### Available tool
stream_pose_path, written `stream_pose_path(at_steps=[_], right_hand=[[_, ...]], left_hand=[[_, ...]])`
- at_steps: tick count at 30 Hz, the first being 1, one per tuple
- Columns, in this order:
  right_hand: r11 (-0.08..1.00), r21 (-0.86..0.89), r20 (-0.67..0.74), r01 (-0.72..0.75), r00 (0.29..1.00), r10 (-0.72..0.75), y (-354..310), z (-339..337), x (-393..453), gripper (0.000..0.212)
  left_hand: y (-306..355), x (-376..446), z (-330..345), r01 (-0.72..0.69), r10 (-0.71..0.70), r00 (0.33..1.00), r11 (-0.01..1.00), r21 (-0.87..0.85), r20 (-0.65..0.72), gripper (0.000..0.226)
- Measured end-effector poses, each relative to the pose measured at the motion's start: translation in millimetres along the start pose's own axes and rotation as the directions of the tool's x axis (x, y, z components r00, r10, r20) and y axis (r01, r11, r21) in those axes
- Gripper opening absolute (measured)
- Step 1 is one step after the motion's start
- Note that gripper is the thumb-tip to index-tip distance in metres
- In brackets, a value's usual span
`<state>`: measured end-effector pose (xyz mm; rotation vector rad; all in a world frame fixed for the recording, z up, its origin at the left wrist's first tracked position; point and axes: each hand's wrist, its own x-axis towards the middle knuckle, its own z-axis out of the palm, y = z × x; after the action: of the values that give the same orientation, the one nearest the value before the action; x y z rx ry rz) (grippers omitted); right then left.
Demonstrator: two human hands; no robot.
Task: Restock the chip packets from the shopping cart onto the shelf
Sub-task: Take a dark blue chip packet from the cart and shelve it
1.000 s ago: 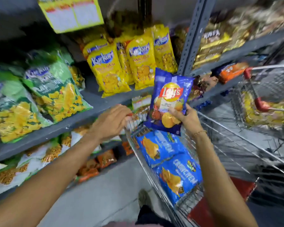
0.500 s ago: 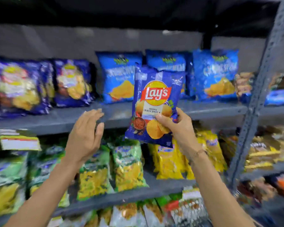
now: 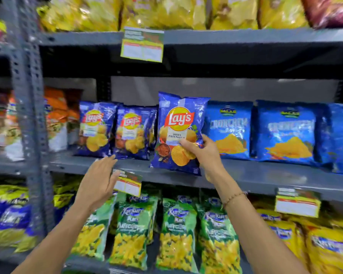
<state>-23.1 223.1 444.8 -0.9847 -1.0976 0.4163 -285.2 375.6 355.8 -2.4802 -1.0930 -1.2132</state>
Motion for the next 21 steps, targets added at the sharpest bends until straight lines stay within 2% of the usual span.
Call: stream_pose_path(at_steps=[4,9,11,14,21], right_hand=[[0.998,0.015,0.003,-0.063,0.998,0.063,16.1,16.8,17.0,0.04],[0.995,-0.004,-0.072,-0.095,0.993,0.094,34.6,19.3,38.5,0.025],[0.994,-0.012,-0.081,-0.106,0.991,0.105,39.9,19.1,47.4,0.026],[0.991,-0.031,-0.082,-0.133,0.988,0.13,44.5,16.5,57.7,0.032],[0.986,-0.039,-0.091,-0.16,0.984,0.156,54.4,14.1,70.1,0.028]], left_hand=[[-5.2,0.4,9.5,-0.031,0.031,0.998,1.0,-0.003,0.063,0.083],[-8.7,4.5,20.5,-0.031,0.03,0.999,0.999,0.016,0.016,0.073],[-15.2,5.2,25.8,-0.038,0.038,0.999,0.999,0.034,0.002,0.07],[-20.1,7.4,35.3,-0.04,0.042,0.998,0.998,0.047,-0.037,0.066],[-26.2,12.1,52.2,-0.051,0.061,0.977,0.997,0.056,-0.205,0.052]])
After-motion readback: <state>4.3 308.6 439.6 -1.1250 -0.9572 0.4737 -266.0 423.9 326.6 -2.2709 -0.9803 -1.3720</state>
